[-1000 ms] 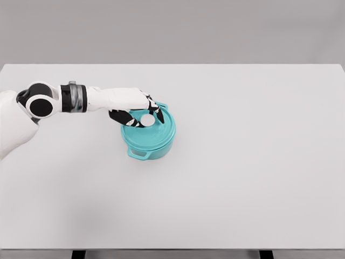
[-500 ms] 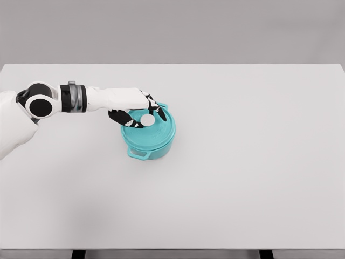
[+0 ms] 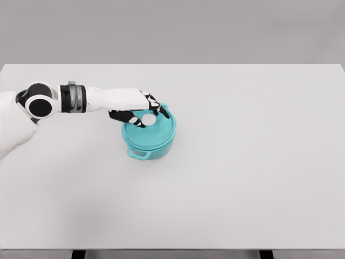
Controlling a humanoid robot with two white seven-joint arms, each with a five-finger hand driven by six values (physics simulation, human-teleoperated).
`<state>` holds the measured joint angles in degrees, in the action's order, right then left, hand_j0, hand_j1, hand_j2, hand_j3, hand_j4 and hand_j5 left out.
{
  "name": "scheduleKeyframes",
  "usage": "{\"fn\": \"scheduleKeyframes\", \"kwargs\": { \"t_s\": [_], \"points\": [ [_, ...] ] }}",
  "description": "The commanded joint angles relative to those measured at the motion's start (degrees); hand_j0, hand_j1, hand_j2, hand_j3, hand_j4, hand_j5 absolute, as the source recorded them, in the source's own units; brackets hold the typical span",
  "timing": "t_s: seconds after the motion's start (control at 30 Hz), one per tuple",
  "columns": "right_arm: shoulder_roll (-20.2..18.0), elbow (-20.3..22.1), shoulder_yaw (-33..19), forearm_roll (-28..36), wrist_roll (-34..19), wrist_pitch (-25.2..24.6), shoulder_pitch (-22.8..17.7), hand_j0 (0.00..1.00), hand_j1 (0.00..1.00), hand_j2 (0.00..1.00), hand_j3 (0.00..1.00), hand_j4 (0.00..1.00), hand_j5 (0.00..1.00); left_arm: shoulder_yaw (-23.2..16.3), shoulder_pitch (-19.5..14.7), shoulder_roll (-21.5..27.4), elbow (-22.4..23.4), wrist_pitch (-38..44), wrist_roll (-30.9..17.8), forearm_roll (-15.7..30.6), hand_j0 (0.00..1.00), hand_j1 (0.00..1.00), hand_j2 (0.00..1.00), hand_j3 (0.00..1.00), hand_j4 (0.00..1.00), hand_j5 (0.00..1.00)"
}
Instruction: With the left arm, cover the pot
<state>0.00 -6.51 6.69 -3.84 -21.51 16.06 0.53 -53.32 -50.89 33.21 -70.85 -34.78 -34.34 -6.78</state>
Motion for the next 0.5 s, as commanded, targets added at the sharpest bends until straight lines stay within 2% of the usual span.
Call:
{"fn": "scheduleKeyframes", "kwargs": {
  "t_s": [0.0,0.2,0.47],
  "points": [
    [0.0,0.0,-0.01,-0.03,-0.02,0.03,0.0,1.0,1.0,1.0,1.0,1.0,1.0,-0.11,0.0,0.01,0.01,-0.22,-0.02,-0.33,0.87,0.87,0.87,0.87,0.87,0.87],
    [0.0,0.0,-0.01,-0.03,-0.02,0.03,0.0,1.0,1.0,1.0,1.0,1.0,1.0,-0.11,0.09,0.36,-0.16,-0.22,0.07,-0.33,0.87,0.87,0.87,0.87,0.87,0.87],
    [0.0,0.0,-0.01,-0.03,-0.02,0.03,0.0,1.0,1.0,1.0,1.0,1.0,1.0,-0.11,0.09,0.54,-0.25,-0.22,0.07,-0.33,0.92,0.92,0.92,0.92,0.92,0.92]
  ]
}}
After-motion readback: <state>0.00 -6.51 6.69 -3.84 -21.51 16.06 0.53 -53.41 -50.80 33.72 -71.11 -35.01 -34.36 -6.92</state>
